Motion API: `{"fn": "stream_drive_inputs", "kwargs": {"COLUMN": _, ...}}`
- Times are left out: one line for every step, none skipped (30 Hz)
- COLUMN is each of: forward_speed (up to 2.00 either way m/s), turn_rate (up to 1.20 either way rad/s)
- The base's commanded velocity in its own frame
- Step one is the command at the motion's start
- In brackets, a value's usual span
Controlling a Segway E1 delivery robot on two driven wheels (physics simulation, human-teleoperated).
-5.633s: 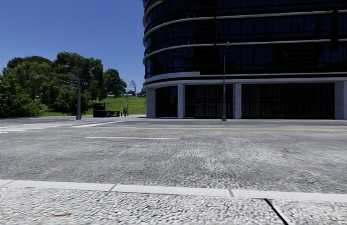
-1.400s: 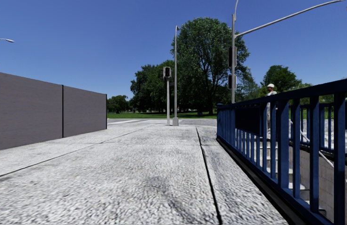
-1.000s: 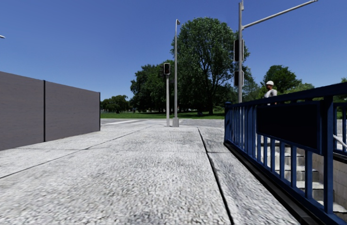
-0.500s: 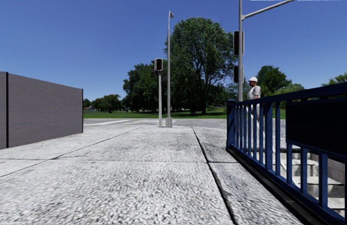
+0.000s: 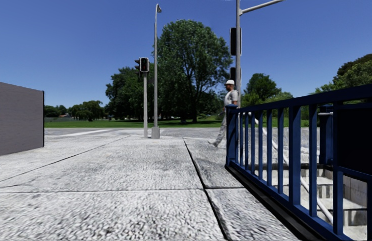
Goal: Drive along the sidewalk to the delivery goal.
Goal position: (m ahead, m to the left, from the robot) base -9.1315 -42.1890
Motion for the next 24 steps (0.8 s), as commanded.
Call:
{"fn": "stream_drive_inputs", "kwargs": {"forward_speed": 1.28, "turn_rate": 0.00}}
{"fn": "stream_drive_inputs", "kwargs": {"forward_speed": 1.28, "turn_rate": 0.00}}
{"fn": "stream_drive_inputs", "kwargs": {"forward_speed": 1.29, "turn_rate": 0.00}}
{"fn": "stream_drive_inputs", "kwargs": {"forward_speed": 1.29, "turn_rate": 0.00}}
{"fn": "stream_drive_inputs", "kwargs": {"forward_speed": 1.29, "turn_rate": 0.00}}
{"fn": "stream_drive_inputs", "kwargs": {"forward_speed": 1.29, "turn_rate": 0.00}}
{"fn": "stream_drive_inputs", "kwargs": {"forward_speed": 1.29, "turn_rate": 0.00}}
{"fn": "stream_drive_inputs", "kwargs": {"forward_speed": 1.29, "turn_rate": 0.00}}
{"fn": "stream_drive_inputs", "kwargs": {"forward_speed": 1.29, "turn_rate": 0.00}}
{"fn": "stream_drive_inputs", "kwargs": {"forward_speed": 1.29, "turn_rate": 0.00}}
{"fn": "stream_drive_inputs", "kwargs": {"forward_speed": 1.29, "turn_rate": 0.00}}
{"fn": "stream_drive_inputs", "kwargs": {"forward_speed": 1.29, "turn_rate": 0.00}}
{"fn": "stream_drive_inputs", "kwargs": {"forward_speed": 1.29, "turn_rate": 0.00}}
{"fn": "stream_drive_inputs", "kwargs": {"forward_speed": 1.29, "turn_rate": 0.05}}
{"fn": "stream_drive_inputs", "kwargs": {"forward_speed": 1.29, "turn_rate": 0.14}}
{"fn": "stream_drive_inputs", "kwargs": {"forward_speed": 1.29, "turn_rate": 0.18}}
{"fn": "stream_drive_inputs", "kwargs": {"forward_speed": 1.29, "turn_rate": 0.18}}
{"fn": "stream_drive_inputs", "kwargs": {"forward_speed": 1.29, "turn_rate": 0.20}}
{"fn": "stream_drive_inputs", "kwargs": {"forward_speed": 1.29, "turn_rate": 0.20}}
{"fn": "stream_drive_inputs", "kwargs": {"forward_speed": 1.29, "turn_rate": 0.22}}
{"fn": "stream_drive_inputs", "kwargs": {"forward_speed": 1.29, "turn_rate": 0.22}}
{"fn": "stream_drive_inputs", "kwargs": {"forward_speed": 1.29, "turn_rate": 0.31}}
{"fn": "stream_drive_inputs", "kwargs": {"forward_speed": 1.29, "turn_rate": 0.38}}
{"fn": "stream_drive_inputs", "kwargs": {"forward_speed": 1.29, "turn_rate": 0.38}}
